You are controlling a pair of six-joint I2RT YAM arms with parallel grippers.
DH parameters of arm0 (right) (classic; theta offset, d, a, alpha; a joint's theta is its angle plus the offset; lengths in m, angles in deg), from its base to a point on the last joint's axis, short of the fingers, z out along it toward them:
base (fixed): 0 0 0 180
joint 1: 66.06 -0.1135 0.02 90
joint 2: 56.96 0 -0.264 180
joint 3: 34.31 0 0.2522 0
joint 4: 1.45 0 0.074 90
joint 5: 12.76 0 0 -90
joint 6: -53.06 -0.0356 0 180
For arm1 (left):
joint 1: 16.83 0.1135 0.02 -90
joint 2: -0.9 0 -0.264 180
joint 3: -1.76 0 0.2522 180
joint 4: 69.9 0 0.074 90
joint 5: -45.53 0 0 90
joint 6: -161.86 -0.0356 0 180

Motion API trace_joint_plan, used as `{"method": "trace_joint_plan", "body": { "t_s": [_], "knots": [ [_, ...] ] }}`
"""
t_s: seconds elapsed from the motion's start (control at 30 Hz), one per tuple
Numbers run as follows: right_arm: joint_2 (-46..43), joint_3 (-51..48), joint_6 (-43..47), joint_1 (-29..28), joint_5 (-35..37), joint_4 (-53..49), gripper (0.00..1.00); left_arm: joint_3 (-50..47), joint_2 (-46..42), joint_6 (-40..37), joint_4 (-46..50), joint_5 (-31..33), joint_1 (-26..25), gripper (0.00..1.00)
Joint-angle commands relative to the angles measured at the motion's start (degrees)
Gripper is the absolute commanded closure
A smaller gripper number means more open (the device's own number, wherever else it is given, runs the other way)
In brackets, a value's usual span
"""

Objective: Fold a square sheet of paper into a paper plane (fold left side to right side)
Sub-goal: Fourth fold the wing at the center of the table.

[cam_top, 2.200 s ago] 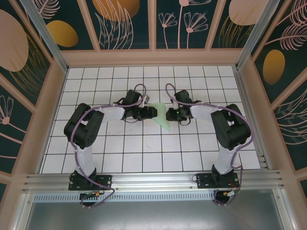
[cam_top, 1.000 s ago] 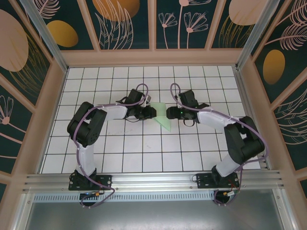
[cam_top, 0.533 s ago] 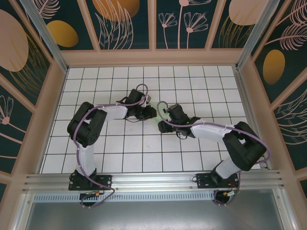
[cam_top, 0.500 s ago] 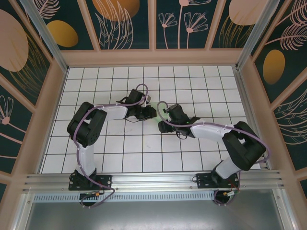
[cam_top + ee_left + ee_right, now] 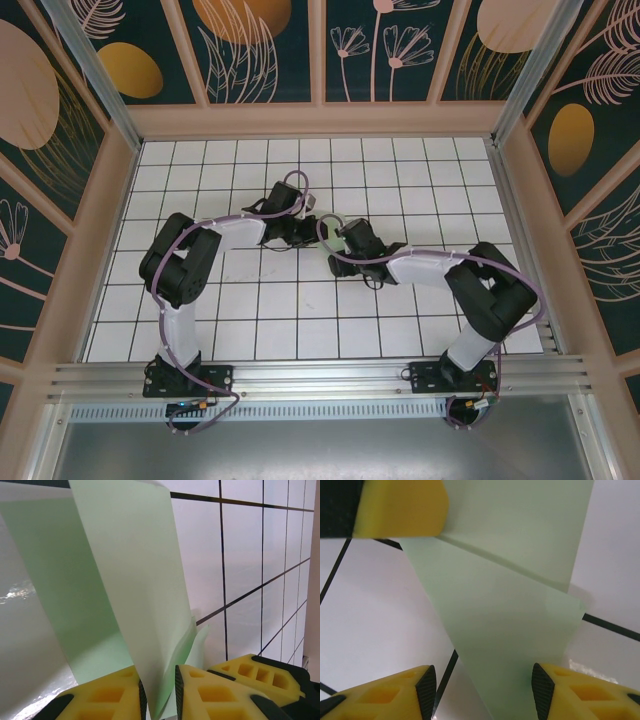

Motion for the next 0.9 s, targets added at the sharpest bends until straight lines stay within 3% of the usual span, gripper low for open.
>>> {"method": "trace_joint_plan", "body": {
  "t_s": [0.0,0.37,0.87],
  "knots": [
    [1.48,2.16,1.32,-0.40,2.28,0.86,0.45,1.92,-1.17,0.71,0.98,-0.87,-0.23,0.75],
    [3.31,3.24,1.11,-0.45,3.36,0.34,0.54,3.37,-0.31,0.27,1.76,-1.03,-0.24,0.75],
    [4.15,2.67,-0.24,-0.37,3.54,0.35,0.80,5.39,-1.70,-2.31,4.49,0.66,-0.20,0.67]
  ]
}}
